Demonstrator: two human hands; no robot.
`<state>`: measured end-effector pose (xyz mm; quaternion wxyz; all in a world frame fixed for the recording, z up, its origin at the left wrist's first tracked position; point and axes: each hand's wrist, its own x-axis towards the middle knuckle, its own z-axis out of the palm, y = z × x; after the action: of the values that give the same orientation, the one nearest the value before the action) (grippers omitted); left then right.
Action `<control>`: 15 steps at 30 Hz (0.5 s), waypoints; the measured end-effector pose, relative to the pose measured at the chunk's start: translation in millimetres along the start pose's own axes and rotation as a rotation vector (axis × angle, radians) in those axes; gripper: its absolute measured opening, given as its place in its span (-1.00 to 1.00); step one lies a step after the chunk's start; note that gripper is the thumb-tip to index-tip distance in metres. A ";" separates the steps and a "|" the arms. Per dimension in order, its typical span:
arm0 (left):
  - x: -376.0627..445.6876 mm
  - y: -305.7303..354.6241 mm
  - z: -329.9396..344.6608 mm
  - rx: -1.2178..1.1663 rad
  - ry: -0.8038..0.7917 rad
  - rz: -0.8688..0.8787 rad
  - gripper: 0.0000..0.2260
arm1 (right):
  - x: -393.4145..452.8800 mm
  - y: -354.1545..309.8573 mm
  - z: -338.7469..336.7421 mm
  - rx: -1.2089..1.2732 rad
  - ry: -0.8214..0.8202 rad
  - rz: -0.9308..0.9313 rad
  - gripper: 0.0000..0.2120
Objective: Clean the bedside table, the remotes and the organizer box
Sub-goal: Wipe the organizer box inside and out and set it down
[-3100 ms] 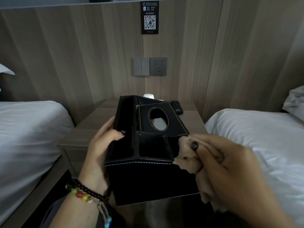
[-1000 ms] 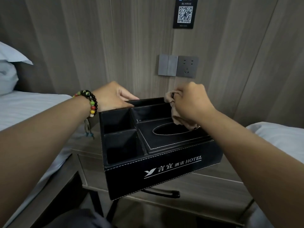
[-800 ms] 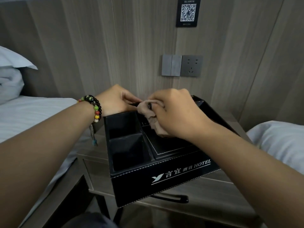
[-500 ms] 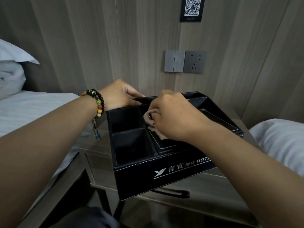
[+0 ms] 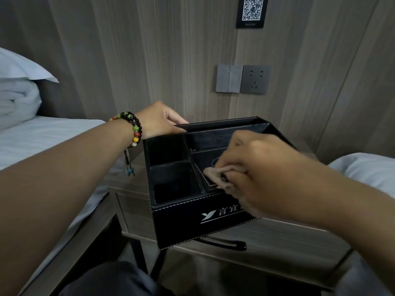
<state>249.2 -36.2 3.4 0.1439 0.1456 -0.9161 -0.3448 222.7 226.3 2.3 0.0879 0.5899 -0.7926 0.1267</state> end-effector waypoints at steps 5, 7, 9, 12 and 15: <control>-0.9 2.7 0.2 0.016 -0.014 -0.019 -0.83 | -5.5 16.1 -1.8 0.009 0.045 0.150 -0.90; -1.9 7.3 1.0 0.098 -0.026 -0.023 -0.87 | -4.8 0.5 6.8 0.016 0.081 0.107 -0.92; -0.7 15.5 -1.2 0.276 -0.030 -0.023 -0.89 | -3.4 -13.2 16.7 0.055 0.123 0.026 -0.85; 1.3 36.0 3.3 0.537 -0.037 -0.071 -0.78 | -1.9 -16.7 22.3 0.046 0.126 -0.009 -0.81; 2.6 41.9 24.6 0.579 -0.011 -0.167 -0.50 | -7.1 -4.1 16.7 0.070 0.108 0.004 -0.84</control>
<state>230.8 7.5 14.4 0.0625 0.2535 -0.9619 -0.0809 228.9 226.6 -15.3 0.1094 0.5832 -0.7831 0.1860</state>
